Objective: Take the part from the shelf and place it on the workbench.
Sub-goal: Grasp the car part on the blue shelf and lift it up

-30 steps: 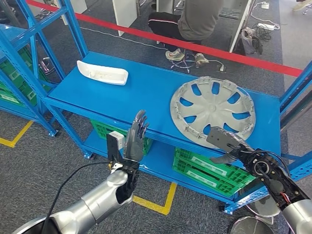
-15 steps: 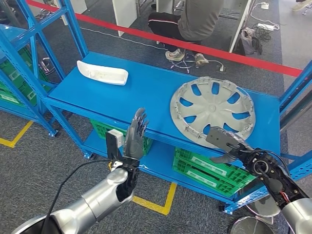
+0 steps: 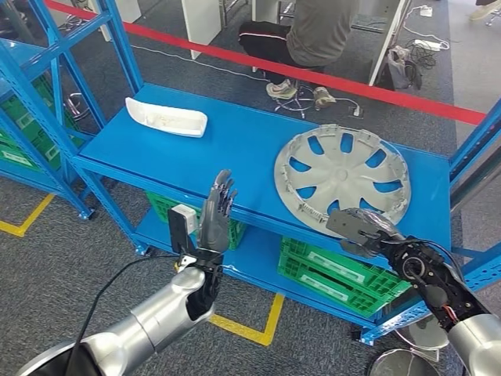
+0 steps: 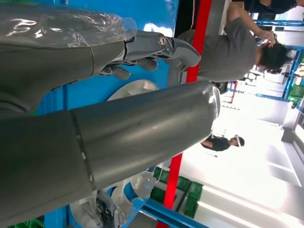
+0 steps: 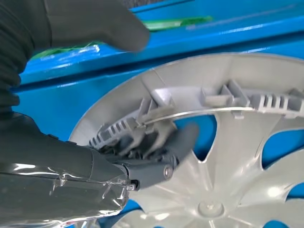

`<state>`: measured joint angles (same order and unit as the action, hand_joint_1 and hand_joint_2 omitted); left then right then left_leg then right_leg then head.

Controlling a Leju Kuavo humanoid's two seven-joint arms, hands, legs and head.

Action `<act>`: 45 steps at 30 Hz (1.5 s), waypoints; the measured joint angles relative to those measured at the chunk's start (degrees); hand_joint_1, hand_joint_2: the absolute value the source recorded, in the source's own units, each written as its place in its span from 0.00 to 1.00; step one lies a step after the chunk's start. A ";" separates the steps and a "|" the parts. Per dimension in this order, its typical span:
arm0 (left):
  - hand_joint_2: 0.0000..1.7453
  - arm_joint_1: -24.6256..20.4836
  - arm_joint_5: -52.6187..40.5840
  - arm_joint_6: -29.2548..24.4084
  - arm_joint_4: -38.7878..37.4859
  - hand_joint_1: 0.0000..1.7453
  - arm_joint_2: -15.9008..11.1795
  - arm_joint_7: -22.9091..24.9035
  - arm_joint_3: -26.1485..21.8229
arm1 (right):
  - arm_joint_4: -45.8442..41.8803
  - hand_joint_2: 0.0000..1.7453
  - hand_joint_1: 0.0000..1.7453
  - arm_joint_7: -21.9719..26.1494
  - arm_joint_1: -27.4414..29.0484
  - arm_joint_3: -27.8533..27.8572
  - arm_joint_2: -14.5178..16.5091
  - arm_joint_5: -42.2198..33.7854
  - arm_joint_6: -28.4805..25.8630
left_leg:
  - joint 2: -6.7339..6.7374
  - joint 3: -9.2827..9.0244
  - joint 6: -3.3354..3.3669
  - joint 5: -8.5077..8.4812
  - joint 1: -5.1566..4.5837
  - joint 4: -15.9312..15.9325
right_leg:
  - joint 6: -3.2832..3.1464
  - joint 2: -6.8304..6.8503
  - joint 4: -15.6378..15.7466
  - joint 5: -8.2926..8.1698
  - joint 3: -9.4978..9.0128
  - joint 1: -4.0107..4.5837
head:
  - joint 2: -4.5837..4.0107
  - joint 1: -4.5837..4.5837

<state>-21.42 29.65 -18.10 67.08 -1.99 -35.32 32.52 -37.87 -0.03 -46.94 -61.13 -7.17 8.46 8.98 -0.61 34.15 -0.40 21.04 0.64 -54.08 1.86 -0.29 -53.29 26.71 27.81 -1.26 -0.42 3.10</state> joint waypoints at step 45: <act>0.00 -0.03 -0.07 -0.75 0.00 0.00 -0.80 -0.27 0.00 | 3.68 1.00 0.00 -5.76 -0.95 0.03 0.72 3.69 -0.99 | -0.01 -0.06 -0.11 0.10 0.05 -0.01 | -0.04 -0.04 0.00 0.13 0.12 0.04 | 0.00 -0.10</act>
<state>-21.46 29.58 -18.85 67.08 -2.80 -35.58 32.52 -34.19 -5.80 -47.90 -61.11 -6.45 12.15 7.99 -0.62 34.10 -0.52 21.14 0.69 -54.09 1.81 -0.33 -53.30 26.83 27.94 -1.22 -0.42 3.00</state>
